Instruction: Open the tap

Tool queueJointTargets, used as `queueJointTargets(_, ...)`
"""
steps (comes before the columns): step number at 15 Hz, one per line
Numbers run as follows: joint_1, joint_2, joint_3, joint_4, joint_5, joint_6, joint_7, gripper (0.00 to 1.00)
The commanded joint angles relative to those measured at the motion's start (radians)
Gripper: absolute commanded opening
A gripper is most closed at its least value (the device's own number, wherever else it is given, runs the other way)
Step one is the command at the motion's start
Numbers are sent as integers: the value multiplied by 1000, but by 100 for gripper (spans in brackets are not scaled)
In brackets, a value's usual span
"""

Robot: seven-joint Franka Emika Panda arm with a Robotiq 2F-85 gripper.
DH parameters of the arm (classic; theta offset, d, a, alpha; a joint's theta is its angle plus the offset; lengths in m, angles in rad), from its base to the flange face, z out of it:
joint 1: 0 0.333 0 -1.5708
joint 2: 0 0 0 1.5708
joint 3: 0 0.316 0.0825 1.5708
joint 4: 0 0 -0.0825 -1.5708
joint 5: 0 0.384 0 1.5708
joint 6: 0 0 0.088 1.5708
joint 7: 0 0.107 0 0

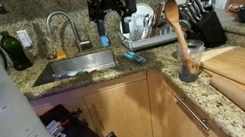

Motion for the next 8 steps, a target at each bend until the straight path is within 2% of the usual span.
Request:
queueJointTargets(1, 42, 160, 12, -31, 83, 56, 72, 100)
queueJointTargets(3, 96, 171, 42, -94, 148, 50, 21, 100)
queueJointTargets(5, 159, 179, 102, -173, 185, 76, 6, 100)
queueJointTargets(8, 273, 158, 211, -298, 238, 204, 14, 100)
